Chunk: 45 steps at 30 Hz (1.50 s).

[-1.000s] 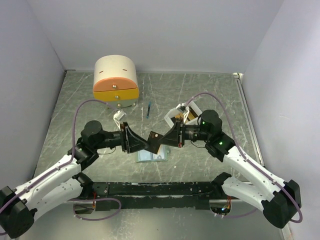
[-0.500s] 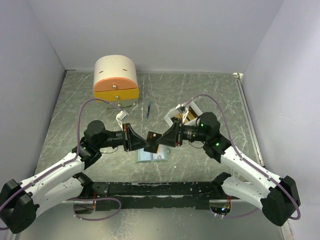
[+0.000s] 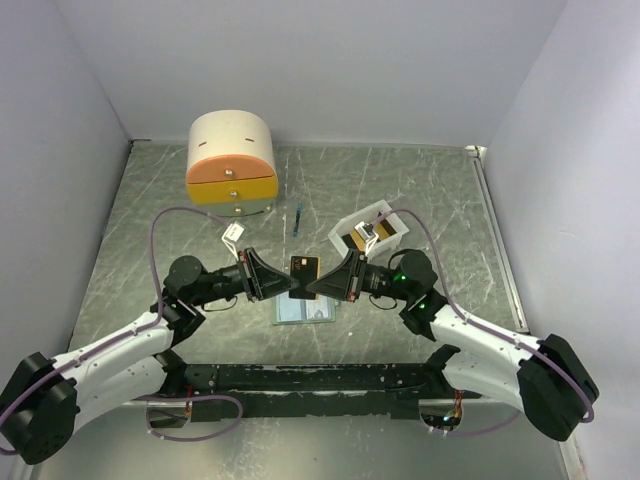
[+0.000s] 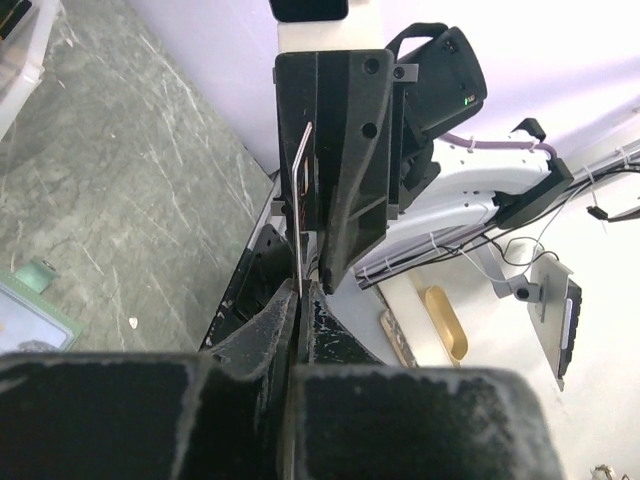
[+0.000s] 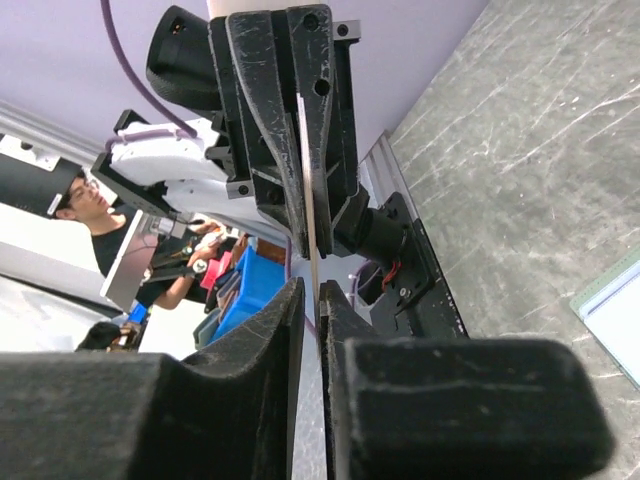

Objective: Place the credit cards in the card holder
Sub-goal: Pick up the credit card from the storage box.

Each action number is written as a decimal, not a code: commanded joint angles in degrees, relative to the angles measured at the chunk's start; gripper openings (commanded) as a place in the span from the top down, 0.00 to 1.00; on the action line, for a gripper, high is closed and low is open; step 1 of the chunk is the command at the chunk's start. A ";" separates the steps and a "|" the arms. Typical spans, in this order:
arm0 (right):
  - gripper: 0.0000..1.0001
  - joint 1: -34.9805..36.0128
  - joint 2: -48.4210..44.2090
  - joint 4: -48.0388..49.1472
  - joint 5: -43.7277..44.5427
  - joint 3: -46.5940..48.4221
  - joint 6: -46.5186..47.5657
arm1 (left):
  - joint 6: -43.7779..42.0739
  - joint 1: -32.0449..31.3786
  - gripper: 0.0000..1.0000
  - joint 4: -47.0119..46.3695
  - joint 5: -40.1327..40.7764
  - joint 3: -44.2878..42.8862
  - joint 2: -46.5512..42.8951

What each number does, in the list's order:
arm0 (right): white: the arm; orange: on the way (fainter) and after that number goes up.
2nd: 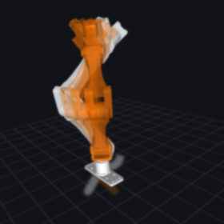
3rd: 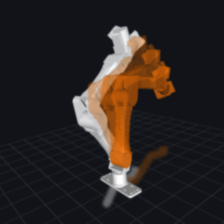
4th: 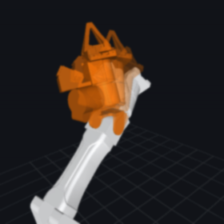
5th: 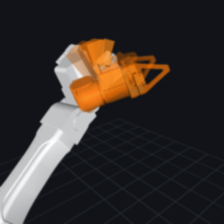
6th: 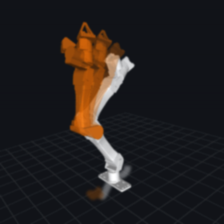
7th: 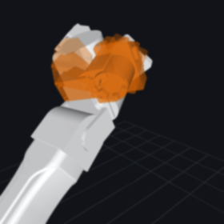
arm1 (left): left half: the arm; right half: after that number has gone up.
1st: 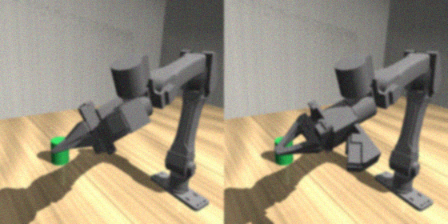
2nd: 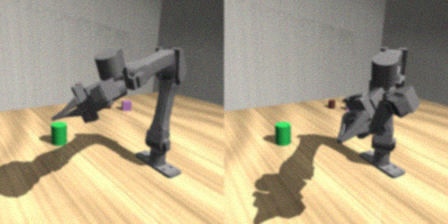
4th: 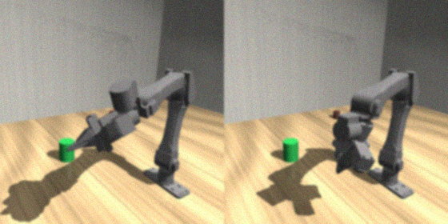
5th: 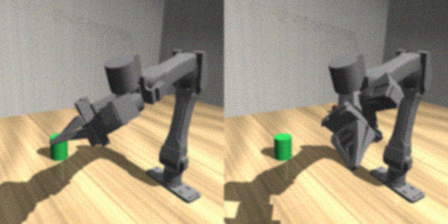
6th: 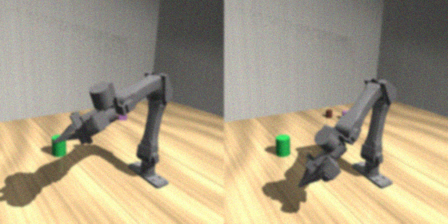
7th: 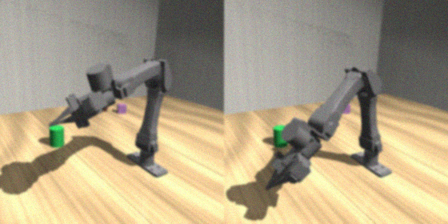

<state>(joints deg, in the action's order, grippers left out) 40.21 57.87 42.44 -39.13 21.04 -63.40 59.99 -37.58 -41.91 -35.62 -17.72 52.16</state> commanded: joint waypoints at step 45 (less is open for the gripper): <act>1.00 -2.88 -4.02 -39.50 16.48 7.74 18.90 | -10.73 0.98 0.93 40.27 15.46 -6.08 -10.48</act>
<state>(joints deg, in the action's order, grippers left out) 37.19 52.05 7.16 -28.27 29.65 -45.50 48.38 -37.10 -3.86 -24.73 -24.49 41.17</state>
